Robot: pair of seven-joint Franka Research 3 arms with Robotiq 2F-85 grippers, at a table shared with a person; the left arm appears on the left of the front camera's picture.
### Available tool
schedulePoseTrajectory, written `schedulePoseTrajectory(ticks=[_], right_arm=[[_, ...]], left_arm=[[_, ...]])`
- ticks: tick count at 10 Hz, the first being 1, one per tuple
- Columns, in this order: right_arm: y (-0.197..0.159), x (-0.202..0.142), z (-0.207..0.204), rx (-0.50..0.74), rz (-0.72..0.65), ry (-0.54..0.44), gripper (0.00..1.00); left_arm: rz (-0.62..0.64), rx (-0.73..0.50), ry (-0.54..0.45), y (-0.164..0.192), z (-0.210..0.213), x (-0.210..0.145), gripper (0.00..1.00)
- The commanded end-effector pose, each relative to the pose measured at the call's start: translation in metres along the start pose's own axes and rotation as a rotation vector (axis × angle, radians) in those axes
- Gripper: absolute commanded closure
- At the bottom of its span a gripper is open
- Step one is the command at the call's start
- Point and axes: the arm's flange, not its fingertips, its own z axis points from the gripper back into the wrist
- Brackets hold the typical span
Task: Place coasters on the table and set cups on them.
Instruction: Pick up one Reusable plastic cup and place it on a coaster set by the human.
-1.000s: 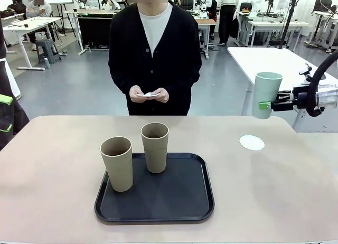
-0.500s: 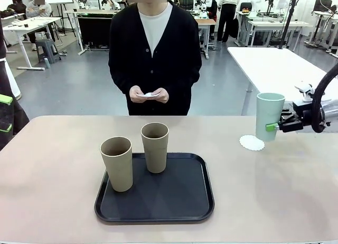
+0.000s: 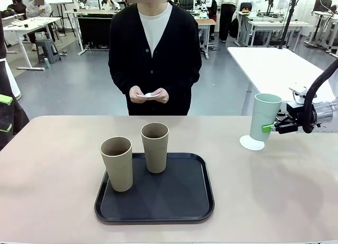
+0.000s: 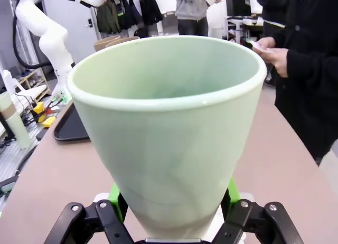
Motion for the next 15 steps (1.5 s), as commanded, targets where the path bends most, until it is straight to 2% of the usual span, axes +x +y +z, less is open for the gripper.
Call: schedulePoseTrajectory(ticks=[1, 6, 9, 10, 15], right_arm=[[-0.012, -0.002, 0.002, 0.003, 0.049, -0.036, 0.18], [-0.03, -0.02, 0.001, -0.088, 0.093, -0.034, 0.18], [-0.029, -0.017, 0.0, -0.141, 0.084, -0.034, 0.18], [-0.025, -0.024, 0.001, -0.085, 0.075, -0.024, 0.18], [-0.025, -0.028, -0.001, -0.076, 0.073, -0.022, 0.18]], left_arm=[[-0.006, -0.009, -0.004, -0.001, 0.002, 0.0, 0.0], [-0.006, -0.009, -0.004, -0.001, 0.002, 0.0, 0.0], [-0.006, -0.009, -0.004, -0.001, 0.002, 0.0, 0.0], [-0.006, -0.009, -0.004, -0.001, 0.002, 0.0, 0.0], [-0.006, -0.009, -0.004, -0.001, 0.002, 0.0, 0.0]])
